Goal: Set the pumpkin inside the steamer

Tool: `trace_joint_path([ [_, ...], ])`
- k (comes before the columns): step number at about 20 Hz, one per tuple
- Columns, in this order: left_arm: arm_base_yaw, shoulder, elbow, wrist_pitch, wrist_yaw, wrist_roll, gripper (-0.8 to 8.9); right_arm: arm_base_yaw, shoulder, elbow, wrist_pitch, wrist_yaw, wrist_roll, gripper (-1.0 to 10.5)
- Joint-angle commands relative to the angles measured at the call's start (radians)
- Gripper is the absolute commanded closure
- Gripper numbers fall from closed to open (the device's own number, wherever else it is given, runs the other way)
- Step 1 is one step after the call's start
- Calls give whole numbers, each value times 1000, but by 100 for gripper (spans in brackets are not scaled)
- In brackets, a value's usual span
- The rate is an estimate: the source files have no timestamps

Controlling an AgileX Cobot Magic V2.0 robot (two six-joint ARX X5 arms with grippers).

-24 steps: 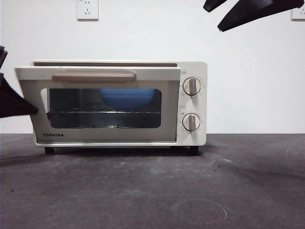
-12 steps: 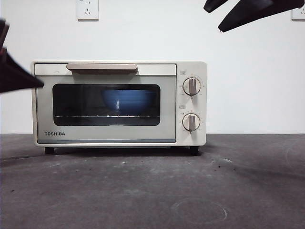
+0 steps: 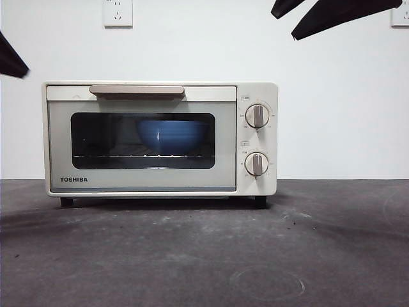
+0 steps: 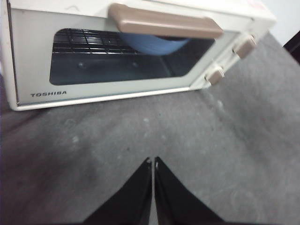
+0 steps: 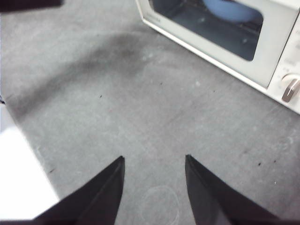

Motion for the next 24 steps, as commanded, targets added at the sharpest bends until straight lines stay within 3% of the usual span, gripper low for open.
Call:
trace_joint_path([
  [1, -20, -80, 37, -96, -44, 65, 798, 8, 5, 9, 23, 11, 9, 740],
  [4, -28, -169, 63, -217, -77, 99, 798, 8, 5, 9, 23, 52, 9, 740],
  [8, -28, -229, 63, -271, -78, 98, 798, 8, 5, 9, 23, 52, 9, 740],
  [9, -28, -232, 63, -280, -78, 98, 798, 8, 5, 9, 23, 52, 9, 762],
  [11, -28, -235, 63, -294, -78, 99, 797, 9, 5, 9, 23, 51, 6, 945],
  [24, -28, -235, 63, -298, -78, 99, 795, 9, 5, 9, 23, 51, 13, 939],
])
